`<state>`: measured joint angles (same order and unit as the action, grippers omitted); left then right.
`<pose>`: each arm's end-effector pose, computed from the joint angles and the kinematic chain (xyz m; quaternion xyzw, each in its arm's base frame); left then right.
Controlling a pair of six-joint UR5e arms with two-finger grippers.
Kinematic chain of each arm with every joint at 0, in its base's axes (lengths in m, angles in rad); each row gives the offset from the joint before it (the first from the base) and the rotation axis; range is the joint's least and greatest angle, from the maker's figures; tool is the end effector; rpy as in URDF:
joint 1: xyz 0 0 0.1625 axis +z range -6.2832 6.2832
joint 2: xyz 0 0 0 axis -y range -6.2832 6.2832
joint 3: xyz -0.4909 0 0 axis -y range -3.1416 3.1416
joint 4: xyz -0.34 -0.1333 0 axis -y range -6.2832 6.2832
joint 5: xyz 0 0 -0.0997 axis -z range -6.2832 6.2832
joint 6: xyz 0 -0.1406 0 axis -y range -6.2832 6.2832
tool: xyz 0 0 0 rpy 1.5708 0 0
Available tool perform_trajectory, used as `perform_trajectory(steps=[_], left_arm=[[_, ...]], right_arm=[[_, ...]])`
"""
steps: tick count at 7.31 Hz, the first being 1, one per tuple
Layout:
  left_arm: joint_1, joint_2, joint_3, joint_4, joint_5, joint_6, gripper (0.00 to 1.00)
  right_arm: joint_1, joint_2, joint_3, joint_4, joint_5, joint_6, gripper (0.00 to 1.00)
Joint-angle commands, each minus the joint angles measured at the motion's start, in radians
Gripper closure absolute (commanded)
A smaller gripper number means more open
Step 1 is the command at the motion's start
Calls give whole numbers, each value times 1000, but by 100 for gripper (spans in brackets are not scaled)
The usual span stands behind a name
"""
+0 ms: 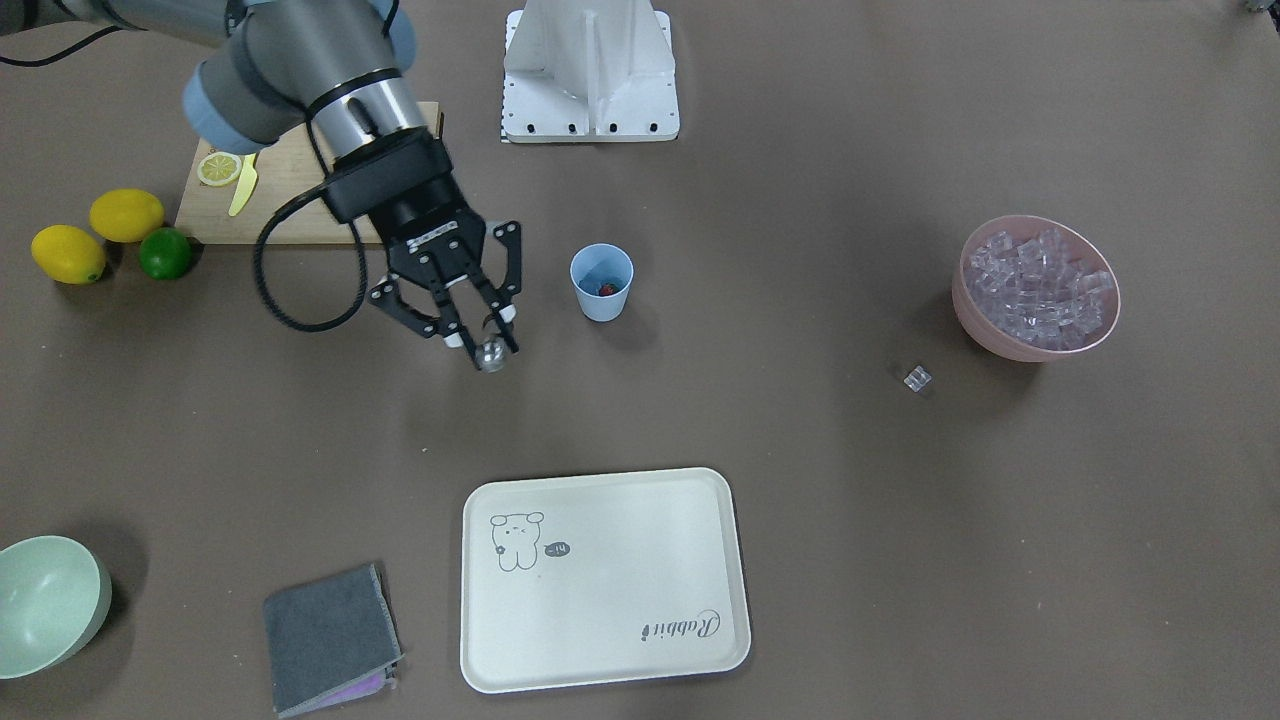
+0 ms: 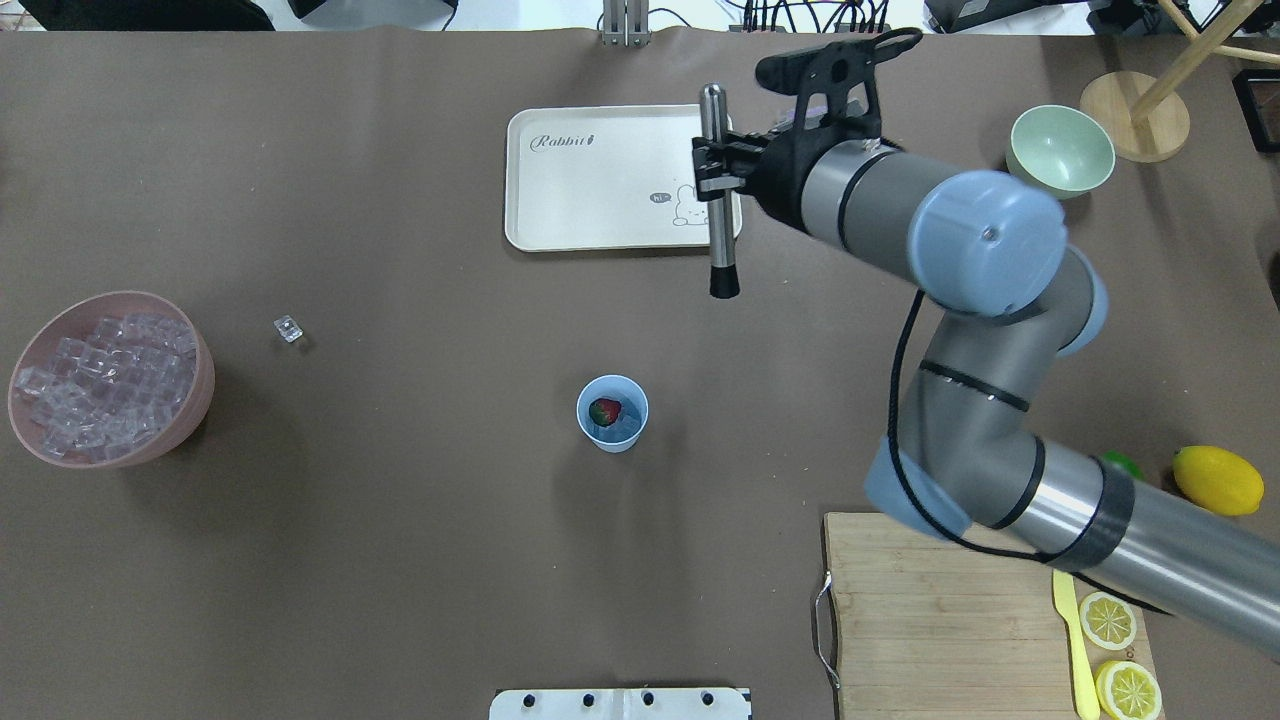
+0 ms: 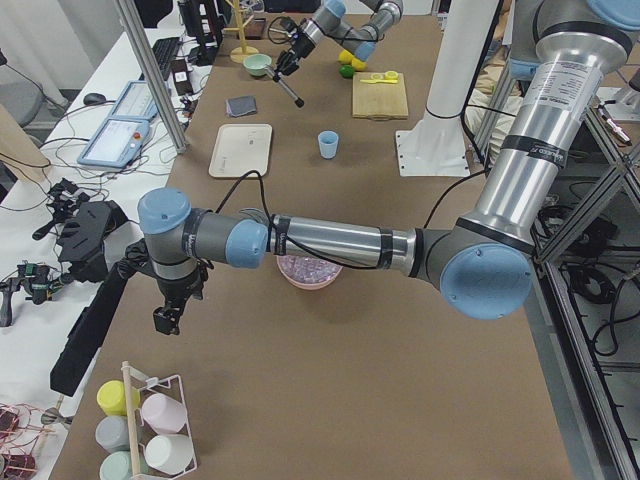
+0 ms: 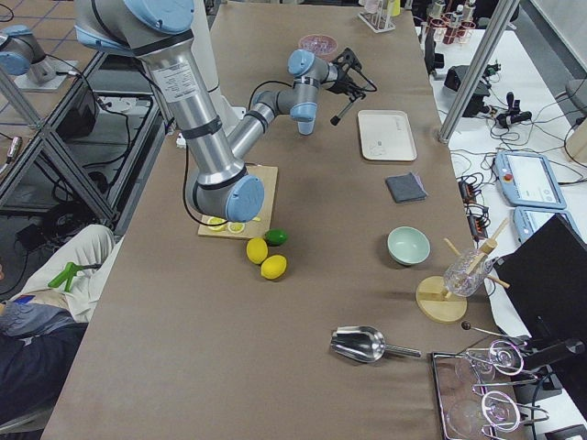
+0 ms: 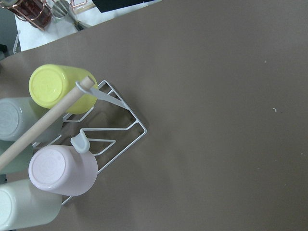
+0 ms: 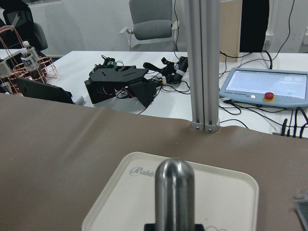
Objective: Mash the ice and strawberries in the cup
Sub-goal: 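Carry the pestle back and stand it upright near its start spot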
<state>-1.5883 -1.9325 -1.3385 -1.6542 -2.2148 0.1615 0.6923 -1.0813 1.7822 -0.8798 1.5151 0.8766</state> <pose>-0.0599 -0.6311 0.6666 0.1285 0.3044 0.1014 0.9384 -0.4076 -0.5213 0.3034 0.4260 -0.4793 0.0171 0.7672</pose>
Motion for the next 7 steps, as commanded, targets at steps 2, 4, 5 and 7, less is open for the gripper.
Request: perform_trajectory(steps=[2, 4, 5, 7], left_arm=[[7, -3, -60, 1, -28, 3, 4], [8, -22, -67, -3, -118, 6, 4], [8, -35, -67, -42, -124, 4, 4], [16, -54, -41, -127, -132, -14, 4]], right_arm=[[217, -129, -84, -4, 337, 38, 100], [309, -207, -186, -4, 540, 36, 100], [312, -215, -243, -5, 551, 38, 100], [309, -212, -366, -5, 562, 36, 100]])
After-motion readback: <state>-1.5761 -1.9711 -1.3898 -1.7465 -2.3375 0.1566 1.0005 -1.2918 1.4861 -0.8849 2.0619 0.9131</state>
